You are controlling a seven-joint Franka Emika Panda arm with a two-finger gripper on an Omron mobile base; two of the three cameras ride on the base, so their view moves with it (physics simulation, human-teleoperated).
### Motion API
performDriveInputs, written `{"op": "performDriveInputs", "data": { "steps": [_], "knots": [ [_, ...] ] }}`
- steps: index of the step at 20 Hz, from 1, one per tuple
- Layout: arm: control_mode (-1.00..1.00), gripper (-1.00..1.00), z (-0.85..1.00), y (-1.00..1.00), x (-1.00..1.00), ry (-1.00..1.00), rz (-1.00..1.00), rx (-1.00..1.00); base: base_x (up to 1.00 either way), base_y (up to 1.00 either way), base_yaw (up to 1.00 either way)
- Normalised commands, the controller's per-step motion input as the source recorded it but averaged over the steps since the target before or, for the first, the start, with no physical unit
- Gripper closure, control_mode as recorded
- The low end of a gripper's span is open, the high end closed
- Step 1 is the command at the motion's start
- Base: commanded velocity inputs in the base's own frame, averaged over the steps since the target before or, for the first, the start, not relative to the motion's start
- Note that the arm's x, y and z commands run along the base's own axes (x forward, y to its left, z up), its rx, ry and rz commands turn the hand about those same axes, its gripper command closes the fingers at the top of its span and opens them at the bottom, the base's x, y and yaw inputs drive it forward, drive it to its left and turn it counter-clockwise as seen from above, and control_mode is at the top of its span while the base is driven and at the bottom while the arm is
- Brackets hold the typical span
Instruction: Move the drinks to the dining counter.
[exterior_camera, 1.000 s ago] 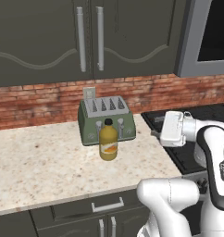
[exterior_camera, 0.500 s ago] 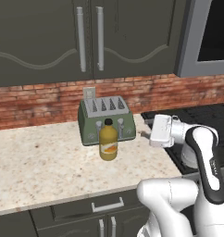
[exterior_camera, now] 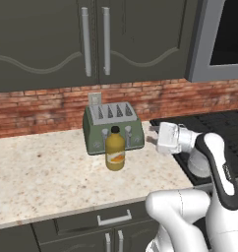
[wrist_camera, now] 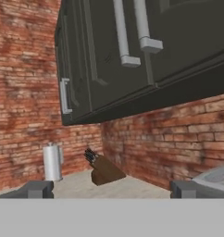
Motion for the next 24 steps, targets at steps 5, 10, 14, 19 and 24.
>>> {"op": "performDriveInputs", "data": {
  "steps": [5,10,14,19,24],
  "knots": [
    [-1.00,-1.00,-0.22,0.25,0.14,0.00,0.00,0.02,0.00,0.00,0.00],
    [-1.00,-1.00,-0.24,0.28,0.15,-0.08,0.00,0.00,0.00,0.00,0.00],
    [-1.00,-1.00,-0.26,0.25,0.15,-0.08,-0.03,0.00,0.00,0.00,0.00],
    [-1.00,-1.00,-0.30,0.17,0.13,-0.07,-0.10,0.00,0.00,0.00,0.00],
    [-1.00,-1.00,-0.32,0.17,0.17,0.00,-0.16,0.00,0.00,0.00,0.00]
  ]
}}
